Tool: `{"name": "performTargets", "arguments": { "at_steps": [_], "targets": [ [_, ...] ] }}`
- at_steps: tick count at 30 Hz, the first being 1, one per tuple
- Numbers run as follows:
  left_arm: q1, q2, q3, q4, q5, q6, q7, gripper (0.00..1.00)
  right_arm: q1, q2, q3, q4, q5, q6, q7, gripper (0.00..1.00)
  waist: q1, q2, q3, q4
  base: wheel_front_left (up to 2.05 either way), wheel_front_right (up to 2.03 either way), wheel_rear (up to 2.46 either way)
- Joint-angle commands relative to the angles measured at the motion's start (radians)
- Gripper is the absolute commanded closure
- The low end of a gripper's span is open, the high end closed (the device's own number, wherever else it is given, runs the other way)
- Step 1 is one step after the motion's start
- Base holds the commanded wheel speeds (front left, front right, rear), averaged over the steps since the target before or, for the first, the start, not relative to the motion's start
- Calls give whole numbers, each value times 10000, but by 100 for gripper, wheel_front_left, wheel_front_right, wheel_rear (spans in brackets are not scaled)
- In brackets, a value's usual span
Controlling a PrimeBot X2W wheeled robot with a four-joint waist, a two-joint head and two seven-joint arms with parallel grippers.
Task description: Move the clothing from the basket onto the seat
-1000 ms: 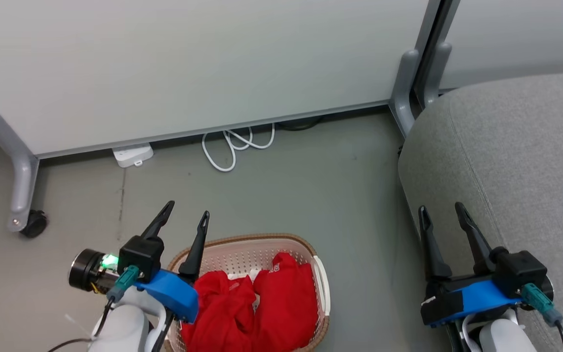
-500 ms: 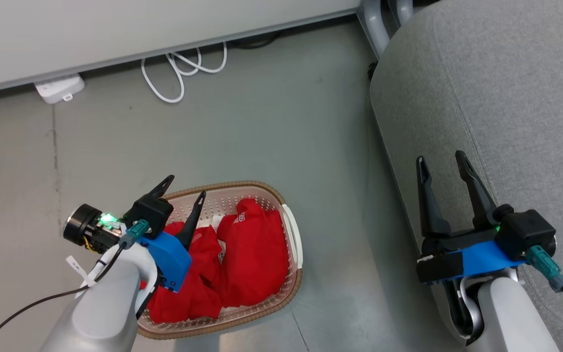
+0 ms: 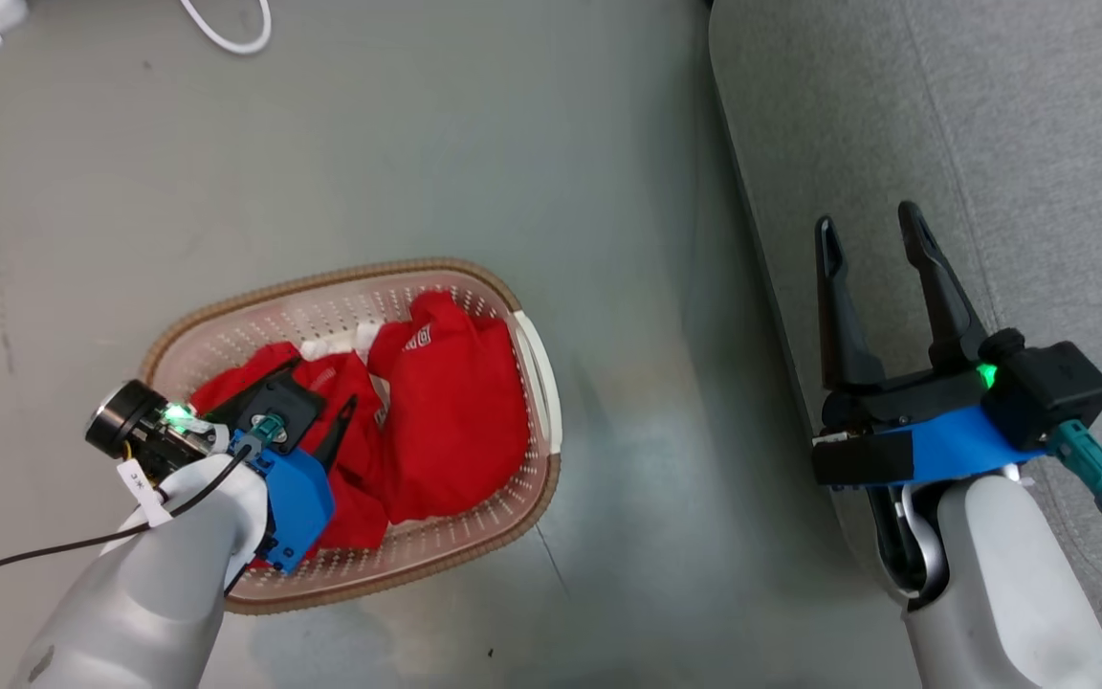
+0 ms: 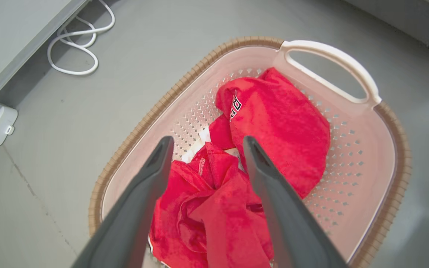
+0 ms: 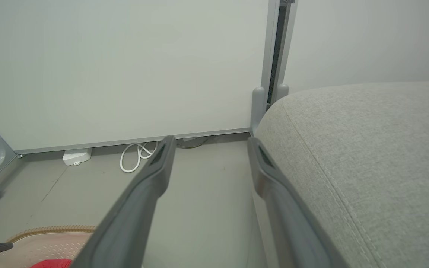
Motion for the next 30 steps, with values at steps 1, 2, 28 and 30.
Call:
{"name": "performTargets", "arguments": {
  "at_steps": [1, 2, 28, 30],
  "targets": [
    [-305, 63, -303, 283, -116, 10, -30, 0, -240, -20, 26, -85, 45, -7, -11, 0, -2, 0, 486, -124, 0, 0, 0],
    [-389, 86, -479, 443, -157, 9, -23, 0, -295, -20, 45, -121, 46, -7, -11, 0, -2, 0, 632, -144, 0, 0, 0],
    [-2083, 941, -3711, 1839, -1082, 9, 1558, 0, -1147, -19, 318, -505, 305, -7, -11, 0, -2, 0, 2800, -805, 0, 0, 0],
    [-2156, 993, -3870, 1857, -1164, 8, 1647, 0, -1166, -19, 307, -521, 341, -7, -11, 0, -2, 0, 2896, -823, 0, 0, 0]
  ]
}}
